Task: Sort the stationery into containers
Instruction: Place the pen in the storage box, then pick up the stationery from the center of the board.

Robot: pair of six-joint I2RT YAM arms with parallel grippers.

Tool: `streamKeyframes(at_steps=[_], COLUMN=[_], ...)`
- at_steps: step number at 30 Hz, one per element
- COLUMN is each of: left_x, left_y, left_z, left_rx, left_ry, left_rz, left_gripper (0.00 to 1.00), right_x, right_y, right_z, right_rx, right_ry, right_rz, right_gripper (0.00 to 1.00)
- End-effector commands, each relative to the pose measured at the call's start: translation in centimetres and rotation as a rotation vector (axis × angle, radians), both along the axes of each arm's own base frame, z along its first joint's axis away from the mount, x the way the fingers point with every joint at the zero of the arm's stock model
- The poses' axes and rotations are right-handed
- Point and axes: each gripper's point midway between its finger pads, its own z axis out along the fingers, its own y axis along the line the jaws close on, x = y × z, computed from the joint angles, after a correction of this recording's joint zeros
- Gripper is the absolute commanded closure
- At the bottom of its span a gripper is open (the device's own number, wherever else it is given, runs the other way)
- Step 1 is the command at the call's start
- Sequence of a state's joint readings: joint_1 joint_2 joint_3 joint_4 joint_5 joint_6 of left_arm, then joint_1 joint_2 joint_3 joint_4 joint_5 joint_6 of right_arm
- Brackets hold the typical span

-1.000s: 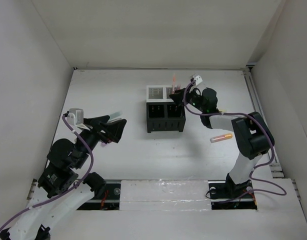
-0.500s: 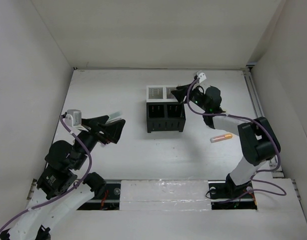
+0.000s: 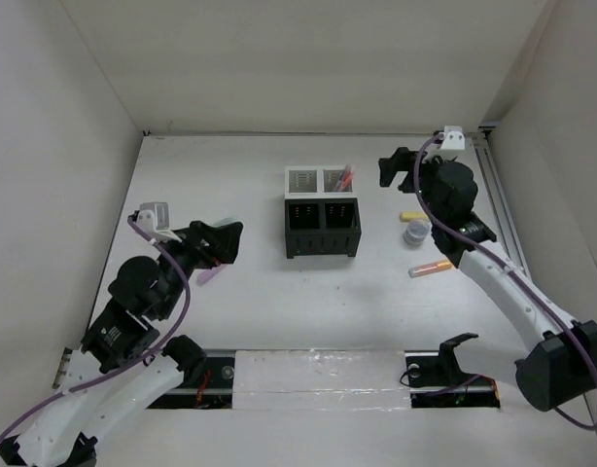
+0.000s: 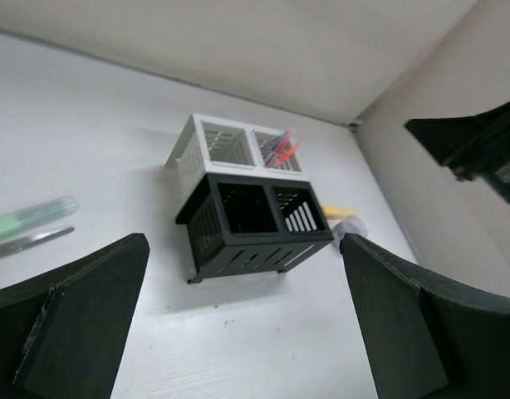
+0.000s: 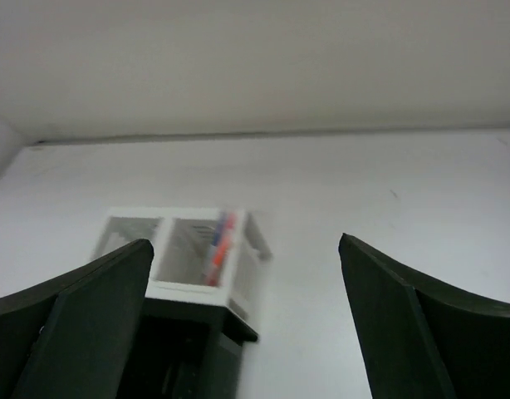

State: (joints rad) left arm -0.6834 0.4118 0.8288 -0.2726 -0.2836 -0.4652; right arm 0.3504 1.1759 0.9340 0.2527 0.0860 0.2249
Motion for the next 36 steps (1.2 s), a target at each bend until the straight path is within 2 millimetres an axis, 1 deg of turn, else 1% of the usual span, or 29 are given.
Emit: streamKeyframes(at_steps=[1, 2, 3, 4, 5, 7, 8, 9, 10, 11, 13, 14, 15, 17, 18, 19, 20, 21, 22, 24, 25, 27, 28, 29, 30, 32, 34, 36], left_x=[1.2, 1.2, 1.3, 1.4, 1.4, 1.5, 1.7, 1.8, 2.0, 2.2, 2.5, 2.8, 3.0, 3.4, 3.5, 3.7, 3.7, 3.8, 3.8, 3.8, 3.8, 3.8, 3.8, 3.8, 3.8, 3.8, 3.8, 3.8], left_y=[0.3, 0.6, 0.4, 0.7, 0.9, 1.1, 0.9, 0.8, 0.8, 0.9, 1.2, 1.2, 1.3, 0.9, 0.8, 0.7, 0.7, 0.6, 0.6, 0.6, 0.6, 0.6, 0.6, 0.6, 0.6, 0.6, 0.6, 0.5], left_z=[-0.4, 0.0, -0.4, -0.4, -0.6, -0.6, -1.1, -1.3, -1.4, -1.9, -2.4, -3.0, -3.5, -4.0, -4.4, -4.6, -4.6, -4.9, -4.9, -4.9, -4.9, -4.9, -4.9, -4.9, -4.9, -4.9, -4.9, -5.0], left_rx=[0.012, -0.005, -0.003, -0.003, -0.005, -0.004, 0.0, 0.006, 0.003, 0.017, 0.024, 0.051, 0.058, 0.077, 0.091, 0.097, 0.097, 0.106, 0.106, 0.115, 0.115, 0.115, 0.115, 0.115, 0.115, 0.115, 0.115, 0.114], left_ry=[0.057, 0.054, 0.072, 0.072, 0.082, 0.081, 0.1, 0.107, 0.116, 0.131, 0.159, 0.185, 0.205, 0.237, 0.251, 0.257, 0.257, 0.266, 0.266, 0.264, 0.264, 0.264, 0.264, 0.264, 0.264, 0.264, 0.264, 0.265], left_rz=[0.064, 0.078, 0.079, 0.096, 0.109, 0.118, 0.119, 0.119, 0.132, 0.142, 0.173, 0.186, 0.207, 0.21, 0.211, 0.212, 0.212, 0.212, 0.212, 0.211, 0.211, 0.211, 0.211, 0.211, 0.211, 0.211, 0.211, 0.202], left_gripper=[0.0, 0.0, 0.0, 0.0, 0.0, 0.0, 0.0, 0.0, 0.0, 0.0, 0.0, 0.0, 0.0, 0.0, 0.0, 0.0, 0.0, 0.0, 0.0, 0.0, 0.0, 0.0, 0.0, 0.0, 0.0, 0.0, 0.0, 0.0], right_x=[-2.2, -3.2, -3.6, -4.3, -4.9, -5.1, -5.0, -4.9, -4.9, -4.8, -4.4, -4.3, -4.0, -3.4, -3.3, -3.1, -2.7, -2.4, -2.4, -1.7, -1.5, -1.6, -1.3, -1.3, -1.0, -1.1, -1.1, -1.2], right_y=[-7.6, -9.7, -10.4, -11.0, -11.5, -12.8, -13.2, -14.1, -14.4, -14.5, -14.5, -14.4, -14.1, -13.9, -13.7, -13.7, -13.3, -13.1, -13.1, -13.0, -12.9, -12.7, -12.5, -12.5, -12.1, -12.1, -12.5, -12.2], right_z=[-5.0, -6.2, -6.2, -6.2, -7.1, -7.9, -9.0, -11.1, -11.2, -13.3, -14.7, -16.3, -16.6, -17.8, -19.5, -20.3, -20.7, -21.7, -22.2, -22.5, -23.2, -23.9, -24.1, -24.1, -24.0, -24.8, -24.8, -25.1], right_rx=[-0.095, -0.11, -0.099, -0.095, -0.105, -0.115, -0.131, -0.148, -0.145, -0.154, -0.151, -0.165, -0.161, -0.156, -0.162, -0.175, -0.167, -0.175, -0.178, -0.176, -0.175, -0.174, -0.169, -0.169, -0.172, -0.175, -0.186, -0.191], right_ry=[0.277, 0.339, 0.35, 0.354, 0.386, 0.427, 0.467, 0.545, 0.549, 0.623, 0.653, 0.682, 0.684, 0.697, 0.746, 0.764, 0.776, 0.793, 0.807, 0.796, 0.814, 0.835, 0.832, 0.832, 0.819, 0.84, 0.839, 0.847], right_rz=[-0.356, -0.431, -0.449, -0.454, -0.457, -0.451, -0.449, -0.439, -0.428, -0.419, -0.379, -0.365, -0.353, -0.323, -0.312, -0.307, -0.282, -0.265, -0.264, -0.265, -0.255, -0.244, -0.234, -0.234, -0.224, -0.223, -0.248, -0.239], right_gripper=[0.0, 0.0, 0.0, 0.0, 0.0, 0.0, 0.0, 0.0, 0.0, 0.0, 0.0, 0.0, 0.0, 0.0, 0.0, 0.0, 0.0, 0.01, 0.01, 0.01, 0.01, 0.01, 0.03, 0.03, 0.03, 0.07, 0.09, 0.13])
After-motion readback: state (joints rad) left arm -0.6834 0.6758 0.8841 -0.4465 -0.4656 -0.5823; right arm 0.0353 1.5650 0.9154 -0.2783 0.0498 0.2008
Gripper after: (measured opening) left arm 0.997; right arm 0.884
